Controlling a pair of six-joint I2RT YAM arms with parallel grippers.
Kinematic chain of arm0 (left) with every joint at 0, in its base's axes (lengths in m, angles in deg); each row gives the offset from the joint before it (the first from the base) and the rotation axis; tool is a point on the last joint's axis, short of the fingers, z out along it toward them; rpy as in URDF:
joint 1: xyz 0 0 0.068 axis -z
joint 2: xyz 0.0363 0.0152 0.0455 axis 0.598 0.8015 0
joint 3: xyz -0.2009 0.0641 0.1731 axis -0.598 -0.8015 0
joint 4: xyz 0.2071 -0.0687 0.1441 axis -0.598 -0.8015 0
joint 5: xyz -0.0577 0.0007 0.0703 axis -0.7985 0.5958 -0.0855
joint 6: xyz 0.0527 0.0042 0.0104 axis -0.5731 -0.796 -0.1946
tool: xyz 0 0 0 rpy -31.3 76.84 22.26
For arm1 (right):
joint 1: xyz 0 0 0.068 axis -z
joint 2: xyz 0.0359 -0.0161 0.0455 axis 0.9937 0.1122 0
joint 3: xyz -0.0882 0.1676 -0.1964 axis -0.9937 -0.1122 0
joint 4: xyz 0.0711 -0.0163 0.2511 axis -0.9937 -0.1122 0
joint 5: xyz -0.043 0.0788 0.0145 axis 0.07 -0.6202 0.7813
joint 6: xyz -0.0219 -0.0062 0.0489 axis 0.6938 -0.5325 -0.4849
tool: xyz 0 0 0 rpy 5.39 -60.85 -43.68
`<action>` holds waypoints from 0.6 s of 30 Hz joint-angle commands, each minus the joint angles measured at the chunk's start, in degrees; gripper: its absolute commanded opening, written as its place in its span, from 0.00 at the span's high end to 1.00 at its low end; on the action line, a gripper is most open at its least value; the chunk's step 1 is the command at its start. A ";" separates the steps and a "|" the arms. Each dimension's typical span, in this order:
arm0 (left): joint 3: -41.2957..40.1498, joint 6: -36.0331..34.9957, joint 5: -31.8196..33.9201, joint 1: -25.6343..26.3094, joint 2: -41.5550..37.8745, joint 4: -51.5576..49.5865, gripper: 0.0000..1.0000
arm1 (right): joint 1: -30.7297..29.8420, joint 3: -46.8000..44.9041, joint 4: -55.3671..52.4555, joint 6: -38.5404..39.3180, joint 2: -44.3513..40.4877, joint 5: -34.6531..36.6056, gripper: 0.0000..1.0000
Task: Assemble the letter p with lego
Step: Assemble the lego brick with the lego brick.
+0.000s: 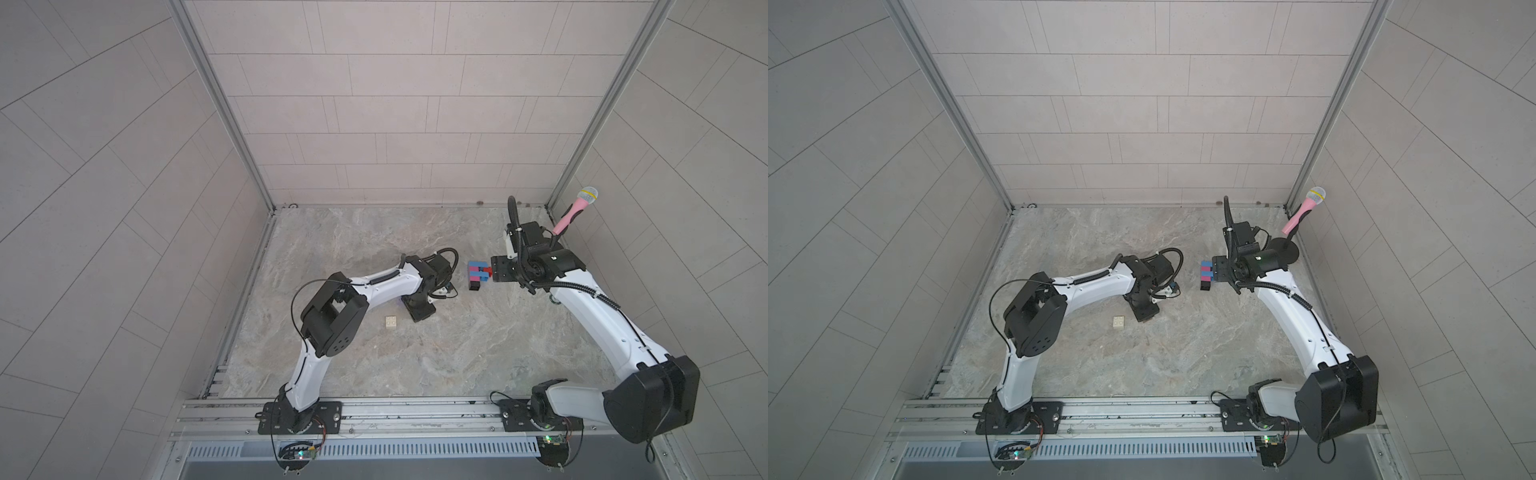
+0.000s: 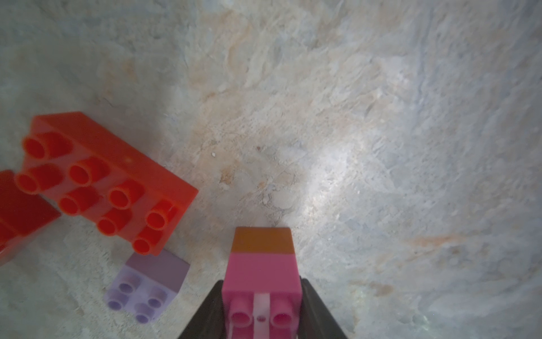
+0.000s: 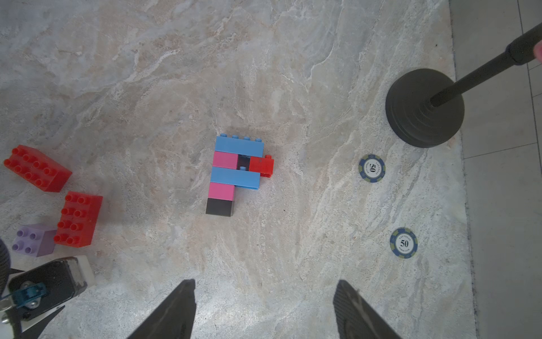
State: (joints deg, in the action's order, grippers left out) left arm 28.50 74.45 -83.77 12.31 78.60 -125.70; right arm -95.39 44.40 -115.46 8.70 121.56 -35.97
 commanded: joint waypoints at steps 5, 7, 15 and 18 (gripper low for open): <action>4.44 -0.52 0.73 0.27 -0.87 -4.67 0.37 | 0.41 0.42 -0.90 0.49 -1.86 1.03 0.21; 5.22 -0.54 0.89 0.34 -2.49 -5.05 0.33 | 0.38 0.31 -0.94 0.50 -1.87 0.94 0.21; 1.45 2.59 0.82 -0.55 -14.97 -2.97 0.29 | 0.22 0.13 -0.97 -1.07 -1.56 -1.49 0.22; -4.46 7.78 2.32 -2.66 -23.80 1.98 0.29 | -1.44 0.08 -0.73 -3.20 -0.57 -2.63 0.22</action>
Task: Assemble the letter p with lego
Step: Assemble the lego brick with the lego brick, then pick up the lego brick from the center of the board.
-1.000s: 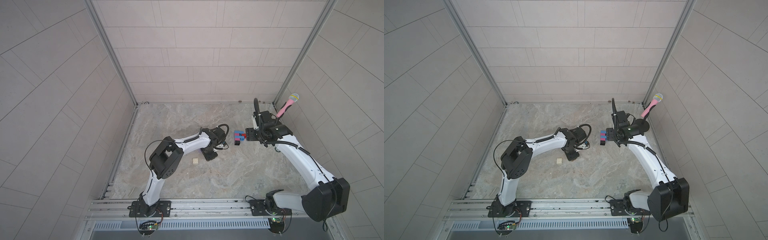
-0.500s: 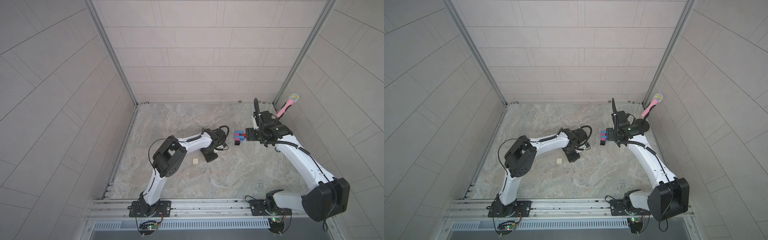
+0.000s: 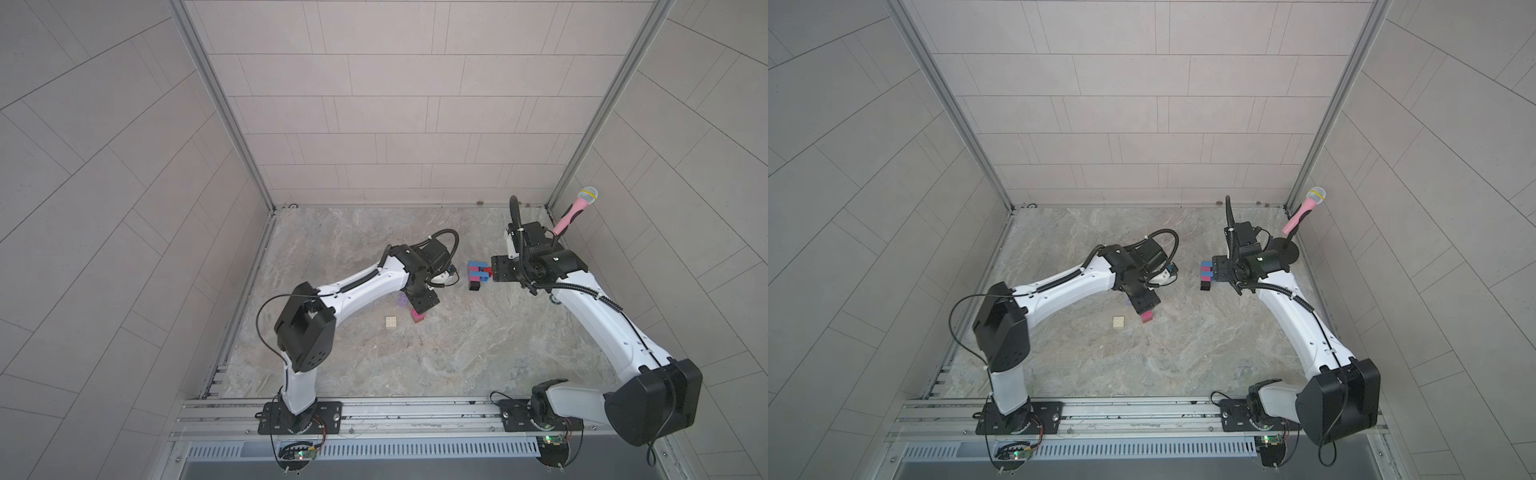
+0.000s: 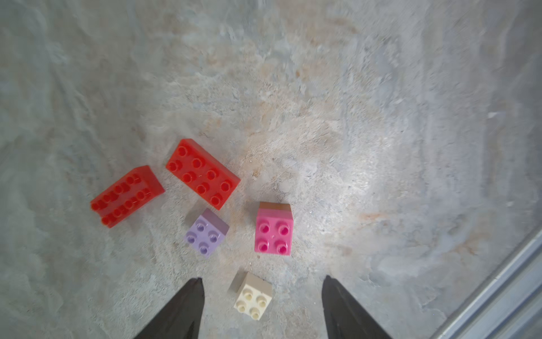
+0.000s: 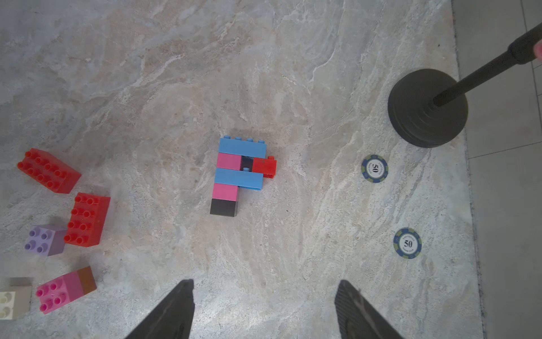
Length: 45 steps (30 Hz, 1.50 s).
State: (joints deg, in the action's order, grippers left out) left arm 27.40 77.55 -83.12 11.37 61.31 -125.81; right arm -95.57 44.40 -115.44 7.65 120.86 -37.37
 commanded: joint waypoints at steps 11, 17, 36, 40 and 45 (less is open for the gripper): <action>-26.68 31.10 15.20 -10.70 -31.62 16.46 0.25 | -21.03 11.48 -2.22 -16.31 18.48 4.57 0.22; -34.23 34.15 15.11 -10.96 -38.54 19.67 0.24 | -26.06 17.49 -0.41 -23.05 29.77 4.38 0.23; -39.97 35.24 10.45 -11.00 -43.82 23.60 0.24 | -29.40 31.61 -3.63 -29.30 51.31 7.18 0.37; -40.05 35.13 10.28 -10.93 -43.78 23.69 0.24 | -29.37 31.94 -3.45 -29.65 52.53 7.19 0.42; -40.03 35.02 9.93 -11.01 -43.47 24.04 0.24 | -29.30 31.57 -3.29 -29.65 52.54 7.64 0.48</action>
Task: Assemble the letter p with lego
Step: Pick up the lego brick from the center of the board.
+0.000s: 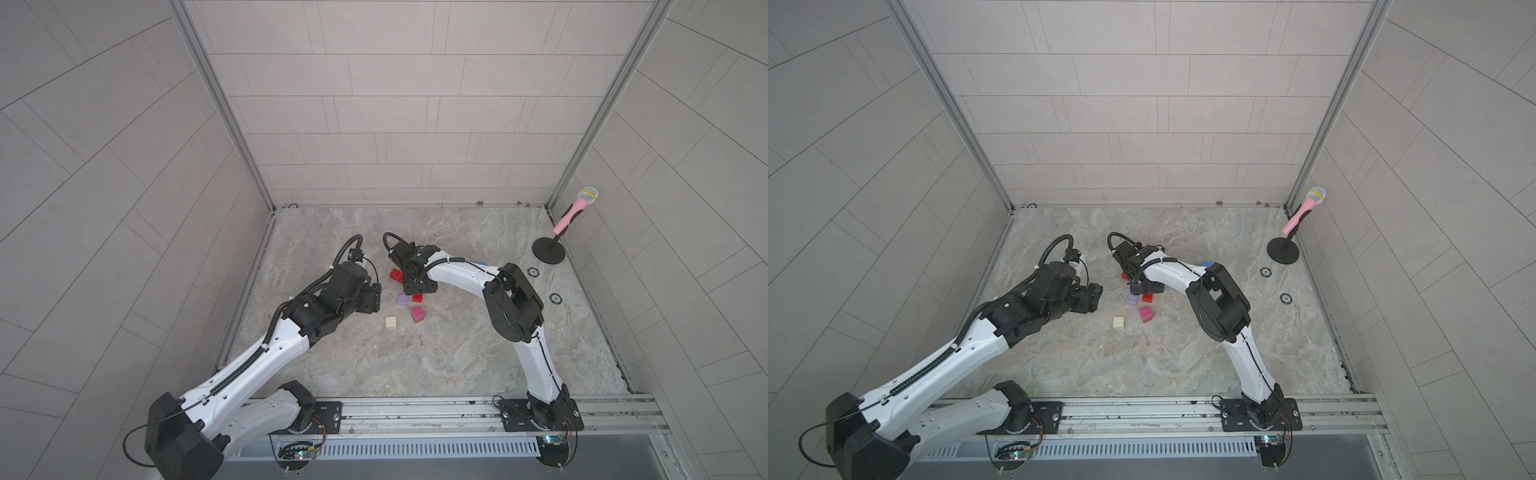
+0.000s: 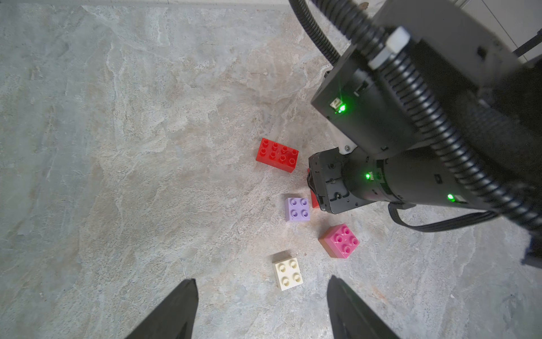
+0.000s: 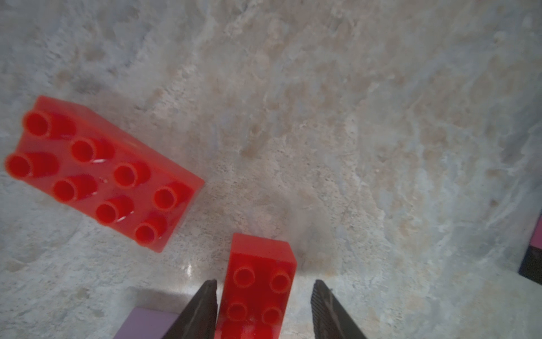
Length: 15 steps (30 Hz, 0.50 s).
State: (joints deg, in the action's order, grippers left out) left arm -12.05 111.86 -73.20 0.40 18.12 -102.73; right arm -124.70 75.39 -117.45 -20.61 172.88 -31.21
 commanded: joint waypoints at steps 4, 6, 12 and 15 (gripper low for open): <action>-0.61 0.65 -0.18 0.04 -0.19 1.01 0.24 | -0.16 0.19 -0.83 -1.39 0.67 1.22 0.51; -0.69 0.68 -0.18 -0.02 -0.06 0.98 0.24 | -0.16 0.08 -0.68 -1.30 0.83 1.03 0.52; -0.67 0.60 -0.36 -0.01 0.24 1.13 0.24 | -0.08 -0.28 -0.30 -1.30 0.95 0.89 0.56; -0.69 0.60 -0.53 0.04 0.32 1.14 0.24 | 0.07 -0.42 -0.13 -1.30 0.96 0.79 0.57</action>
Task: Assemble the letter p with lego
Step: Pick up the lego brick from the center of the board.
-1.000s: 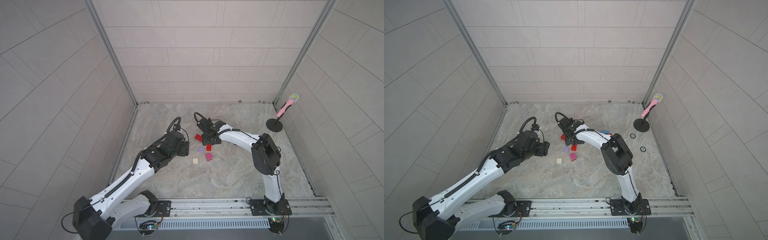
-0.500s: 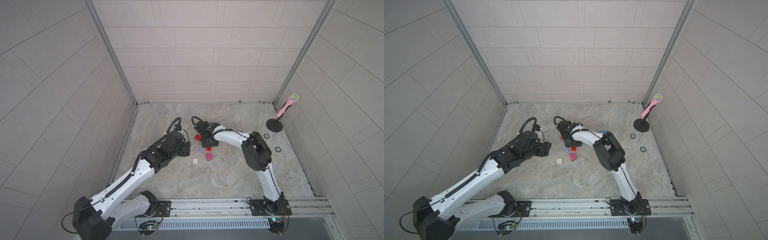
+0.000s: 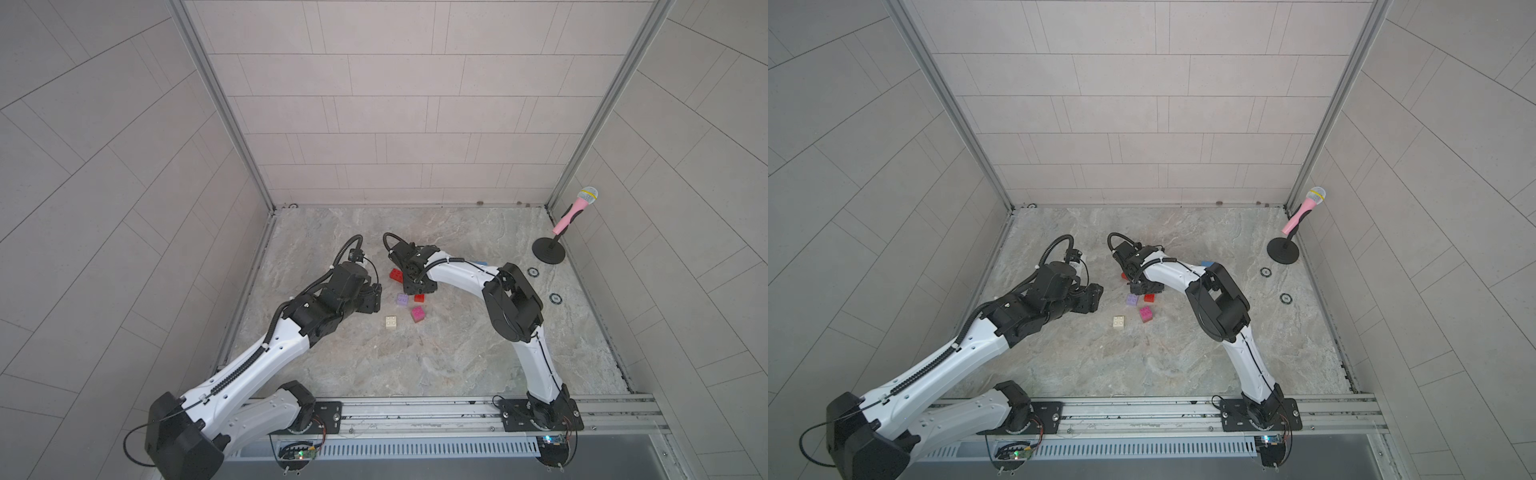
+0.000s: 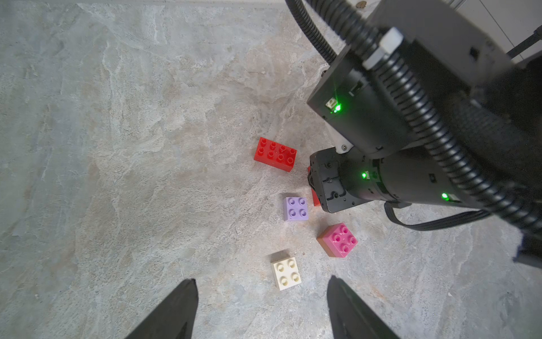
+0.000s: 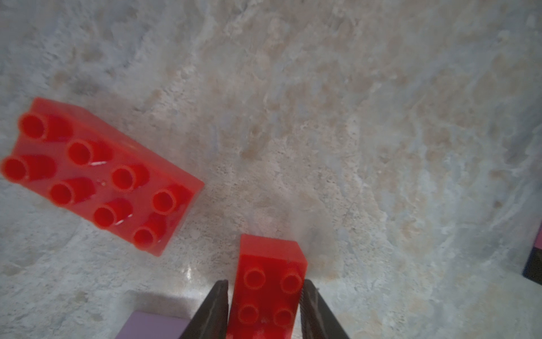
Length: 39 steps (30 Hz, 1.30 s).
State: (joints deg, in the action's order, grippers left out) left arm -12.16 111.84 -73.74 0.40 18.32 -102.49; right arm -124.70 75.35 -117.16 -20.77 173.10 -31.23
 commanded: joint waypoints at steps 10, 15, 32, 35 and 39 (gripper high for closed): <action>-0.67 0.53 -0.25 -0.03 0.28 0.98 0.24 | 0.24 -0.72 0.24 -1.15 1.35 0.45 0.58; -0.67 0.53 -0.34 -0.03 0.36 1.14 0.24 | 0.36 -0.76 0.46 -1.03 1.52 0.39 0.60; -5.42 0.25 1.25 0.00 -3.57 7.61 0.24 | 0.70 -10.68 2.74 22.03 -16.37 0.55 0.88; -6.38 0.24 2.36 0.01 -4.53 8.49 0.24 | 0.65 -13.09 -0.59 26.71 -21.43 -3.28 0.89; -7.88 0.39 3.05 -0.03 -4.86 9.78 0.24 | 0.39 -17.06 -4.26 28.43 -26.07 -9.24 0.90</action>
State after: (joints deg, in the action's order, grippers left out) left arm -18.50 111.82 -72.56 0.40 14.23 -94.91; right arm -124.07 61.01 -116.05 3.25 148.84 -35.97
